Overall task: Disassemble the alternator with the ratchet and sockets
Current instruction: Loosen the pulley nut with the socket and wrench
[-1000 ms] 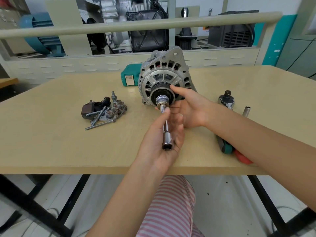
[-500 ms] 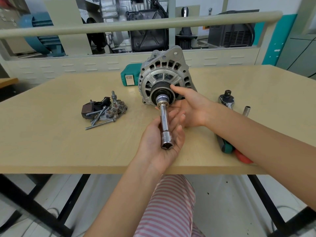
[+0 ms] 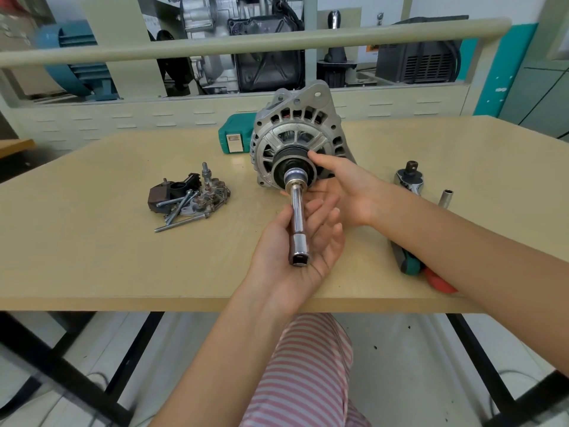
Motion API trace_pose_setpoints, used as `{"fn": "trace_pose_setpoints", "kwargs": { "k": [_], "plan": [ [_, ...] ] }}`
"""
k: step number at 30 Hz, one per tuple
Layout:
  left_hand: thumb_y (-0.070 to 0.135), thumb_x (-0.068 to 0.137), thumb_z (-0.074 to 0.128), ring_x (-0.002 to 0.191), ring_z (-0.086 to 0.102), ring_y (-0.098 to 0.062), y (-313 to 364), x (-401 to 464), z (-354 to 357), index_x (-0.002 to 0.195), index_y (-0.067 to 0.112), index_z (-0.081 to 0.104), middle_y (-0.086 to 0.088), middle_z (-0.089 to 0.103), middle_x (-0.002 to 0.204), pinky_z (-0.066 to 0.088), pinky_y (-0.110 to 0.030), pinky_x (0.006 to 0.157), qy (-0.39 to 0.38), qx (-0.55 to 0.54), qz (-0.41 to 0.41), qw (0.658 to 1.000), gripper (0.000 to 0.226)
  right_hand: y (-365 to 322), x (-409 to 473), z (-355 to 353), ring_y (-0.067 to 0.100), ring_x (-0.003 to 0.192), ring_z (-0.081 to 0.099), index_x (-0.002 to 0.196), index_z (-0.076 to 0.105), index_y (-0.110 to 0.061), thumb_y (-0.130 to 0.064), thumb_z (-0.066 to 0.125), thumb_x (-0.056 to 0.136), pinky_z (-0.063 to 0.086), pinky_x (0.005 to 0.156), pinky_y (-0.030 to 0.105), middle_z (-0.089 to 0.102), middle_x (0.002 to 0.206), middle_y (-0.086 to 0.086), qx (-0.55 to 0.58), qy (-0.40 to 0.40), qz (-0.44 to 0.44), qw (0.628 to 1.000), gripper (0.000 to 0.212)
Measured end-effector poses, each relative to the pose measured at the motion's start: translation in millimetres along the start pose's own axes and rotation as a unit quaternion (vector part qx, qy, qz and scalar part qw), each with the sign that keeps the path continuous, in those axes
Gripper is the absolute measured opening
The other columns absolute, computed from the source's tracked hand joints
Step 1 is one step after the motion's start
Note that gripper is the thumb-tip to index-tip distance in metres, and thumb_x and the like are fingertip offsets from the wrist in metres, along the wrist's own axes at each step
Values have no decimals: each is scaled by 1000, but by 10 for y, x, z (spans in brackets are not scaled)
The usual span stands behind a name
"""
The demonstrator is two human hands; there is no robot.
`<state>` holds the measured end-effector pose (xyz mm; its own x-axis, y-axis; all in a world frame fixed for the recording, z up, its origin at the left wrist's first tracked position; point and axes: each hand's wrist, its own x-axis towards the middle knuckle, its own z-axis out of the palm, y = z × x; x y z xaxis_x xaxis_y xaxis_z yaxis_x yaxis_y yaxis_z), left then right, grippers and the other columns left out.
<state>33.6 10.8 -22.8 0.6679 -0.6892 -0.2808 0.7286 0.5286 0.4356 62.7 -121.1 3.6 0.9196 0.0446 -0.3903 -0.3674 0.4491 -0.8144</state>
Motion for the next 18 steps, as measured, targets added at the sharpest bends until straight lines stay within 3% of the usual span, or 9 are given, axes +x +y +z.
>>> {"fn": "trace_pose_setpoints", "kwargs": {
  "k": [5, 8, 9, 12, 14, 16, 18],
  "plan": [
    [31, 98, 43, 55, 65, -17, 22, 8, 18, 106, 4, 65, -16, 69, 101, 49, -20, 39, 10, -6, -11, 1000, 35, 7, 3, -2, 12, 43, 44, 88, 60, -2, -54, 49, 87, 35, 43, 15, 62, 64, 7, -13, 7, 4, 1000, 54],
    [30, 92, 55, 58, 58, -13, 2, 20, 17, 101, 6, 58, -11, 64, 89, 46, -17, 35, 9, -4, 1, 1000, 26, 8, 4, 3, 17, 47, 57, 88, 60, -2, -50, 51, 88, 44, 52, 19, 65, 66, 8, 1, 11, -11, 1000, 50],
    [24, 91, 57, 59, 59, -11, -6, 22, 14, 97, 5, 58, -10, 62, 90, 46, -16, 36, 5, -2, 3, 1000, 20, 8, -4, 7, 18, 47, 60, 89, 60, -1, -49, 51, 88, 48, 49, 19, 66, 68, 8, 5, 12, -14, 1000, 49],
    [14, 91, 56, 60, 60, -9, -15, 23, 17, 99, 3, 59, -8, 62, 92, 45, -15, 36, 1, -5, 6, 1000, 14, 10, -10, 8, 17, 43, 58, 89, 61, -1, -49, 52, 88, 39, 34, 15, 65, 72, 8, 8, 16, -13, 1000, 49],
    [19, 93, 54, 57, 61, -9, -12, 21, 18, 108, 1, 60, -6, 64, 91, 44, -15, 34, 4, -12, 8, 1000, 24, 12, 5, -2, 12, 46, 51, 90, 61, -1, -50, 52, 88, 39, 37, 14, 65, 68, 7, 5, 17, -13, 1000, 50],
    [24, 94, 51, 53, 63, -10, 1, 16, 7, 105, -2, 62, -6, 67, 92, 43, -16, 32, 0, -20, 7, 1000, 30, 11, 24, -11, 10, 51, 45, 91, 62, -1, -51, 53, 87, 46, 47, 17, 65, 70, 7, 13, 14, -10, 1000, 50],
    [28, 96, 47, 50, 64, -12, 21, 5, -8, 105, -2, 62, -8, 70, 91, 42, -17, 31, -11, -16, -10, 1000, 34, 3, 24, -23, 14, 56, 53, 91, 62, -1, -51, 53, 87, 54, 54, 21, 67, 74, 9, 19, 8, -4, 1000, 51]
  ]
}}
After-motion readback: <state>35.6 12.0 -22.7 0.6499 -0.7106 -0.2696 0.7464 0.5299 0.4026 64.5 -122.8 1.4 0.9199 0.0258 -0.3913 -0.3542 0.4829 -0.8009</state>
